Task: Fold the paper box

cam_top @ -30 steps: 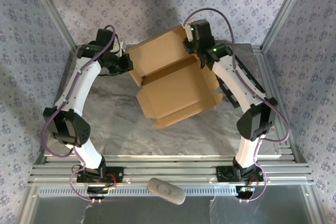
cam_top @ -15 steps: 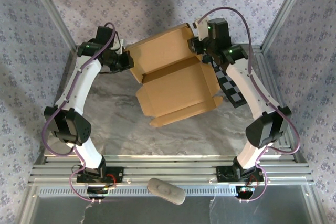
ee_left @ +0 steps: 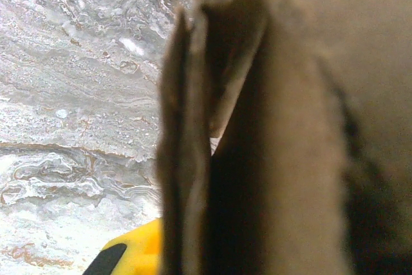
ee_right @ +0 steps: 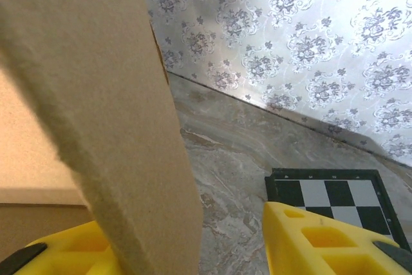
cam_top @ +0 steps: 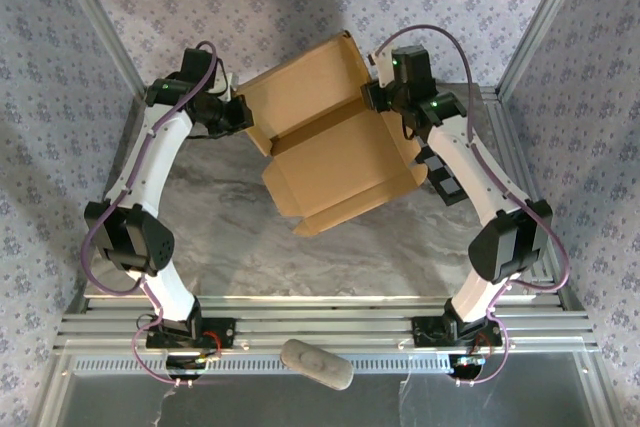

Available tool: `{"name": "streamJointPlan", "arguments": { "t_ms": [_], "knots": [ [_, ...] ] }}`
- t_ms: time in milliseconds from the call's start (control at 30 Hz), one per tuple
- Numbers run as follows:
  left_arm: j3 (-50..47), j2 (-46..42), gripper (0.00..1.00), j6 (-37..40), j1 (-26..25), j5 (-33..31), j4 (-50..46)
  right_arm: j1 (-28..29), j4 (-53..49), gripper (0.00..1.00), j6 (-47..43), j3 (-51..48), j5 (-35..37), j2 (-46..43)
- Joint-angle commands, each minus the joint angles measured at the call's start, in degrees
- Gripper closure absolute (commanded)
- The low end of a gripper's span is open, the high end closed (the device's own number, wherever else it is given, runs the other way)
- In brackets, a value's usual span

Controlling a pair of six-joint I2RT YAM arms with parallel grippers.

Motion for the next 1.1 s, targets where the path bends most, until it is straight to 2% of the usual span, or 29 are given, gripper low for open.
{"name": "streamJointPlan", "arguments": {
  "t_ms": [0,267,400,467,533,667,767,900,967,1000,1033,1067],
  "knots": [
    [1.83,-0.1,1.0,-0.3,0.01,0.93,-1.35,0.54,1.45,0.51,-1.42,4.36,2.17,1.21],
    [1.57,-0.37,1.0,-0.21,-0.36,0.89,-1.44,2.28,0.19,0.5,-2.65,10.94,5.39,5.86],
    [1.74,-0.53,1.0,-0.33,-0.34,0.79,-1.43,2.47,-2.57,0.62,-3.65,13.5,8.84,8.22],
    [1.82,-0.62,1.0,-0.39,-0.34,0.83,-1.45,2.92,-2.61,0.81,-4.97,13.22,11.69,8.62],
    [1.84,-0.63,1.0,-0.34,-0.34,0.68,-1.51,4.09,-2.12,0.99,-7.15,12.78,17.64,8.98],
    [1.83,-0.63,1.0,-0.47,-0.39,0.43,-1.79,7.7,1.12,1.0,-12.3,11.82,37.9,9.84],
    [1.83,-0.72,1.0,-0.56,-0.37,0.31,-1.8,9.78,6.91,1.0,-16.7,8.23,43.95,8.48],
    [1.91,-0.54,1.0,-0.73,-0.43,0.51,-1.71,10.7,7.46,1.0,-17.06,6.65,42.99,7.14],
    [1.96,-0.53,1.0,-0.82,-0.43,0.48,-1.62,10.1,2.27,1.0,-13.23,8.36,36.78,6.51],
    [2.0,-0.5,1.0,-0.83,-0.43,0.48,-1.67,9.63,-0.16,0.91,-11.22,9.33,33.44,6.22],
    [1.96,-0.54,1.0,-0.83,-0.43,0.47,-1.71,8.65,-2.65,0.76,-8.4,10.31,27.64,5.46],
    [1.89,-0.63,1.0,-0.9,-0.41,0.4,-1.71,7.19,-5.22,0.66,-6.12,11.29,18.63,4.56]
  ]
}}
